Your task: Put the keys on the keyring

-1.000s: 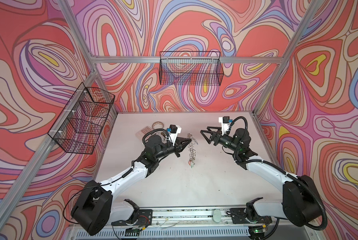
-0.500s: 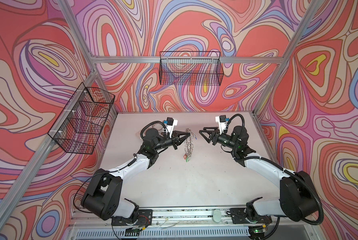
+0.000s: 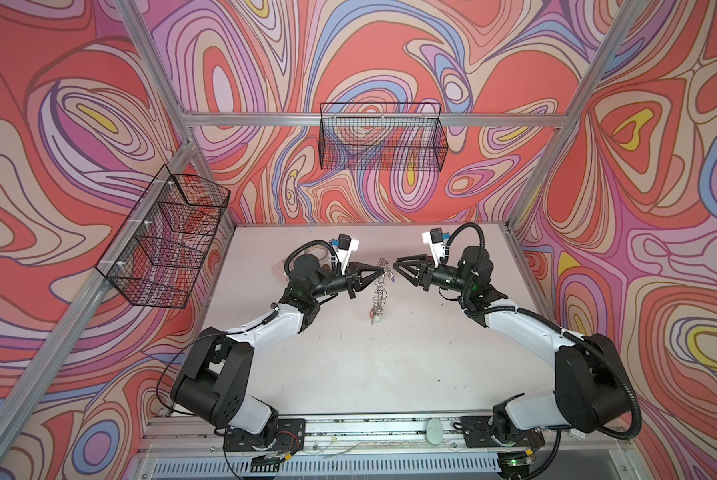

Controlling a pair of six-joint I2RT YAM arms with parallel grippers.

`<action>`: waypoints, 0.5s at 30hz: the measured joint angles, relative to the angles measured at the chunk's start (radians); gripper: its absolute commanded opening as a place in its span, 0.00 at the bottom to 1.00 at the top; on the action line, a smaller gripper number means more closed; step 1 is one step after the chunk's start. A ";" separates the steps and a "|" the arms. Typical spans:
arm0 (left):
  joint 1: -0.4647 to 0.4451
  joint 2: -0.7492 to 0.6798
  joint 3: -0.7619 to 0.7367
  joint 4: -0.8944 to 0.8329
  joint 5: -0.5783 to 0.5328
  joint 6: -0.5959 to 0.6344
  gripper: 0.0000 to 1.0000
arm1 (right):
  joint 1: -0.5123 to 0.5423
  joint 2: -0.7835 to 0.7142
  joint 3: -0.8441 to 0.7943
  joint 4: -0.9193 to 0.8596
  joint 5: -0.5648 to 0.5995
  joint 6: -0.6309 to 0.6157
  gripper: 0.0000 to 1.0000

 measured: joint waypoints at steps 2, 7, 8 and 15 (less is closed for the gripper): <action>0.000 0.007 0.001 0.008 0.007 -0.007 0.00 | 0.003 0.010 0.006 0.013 -0.016 0.009 0.39; 0.000 0.010 0.002 0.019 0.022 -0.016 0.00 | 0.013 0.032 0.012 0.032 -0.038 0.018 0.37; 0.000 0.011 0.002 0.020 0.024 -0.018 0.00 | 0.015 0.037 0.015 0.032 -0.042 0.019 0.36; 0.000 0.011 0.002 0.022 0.030 -0.011 0.00 | 0.026 0.063 0.031 0.029 -0.065 0.026 0.29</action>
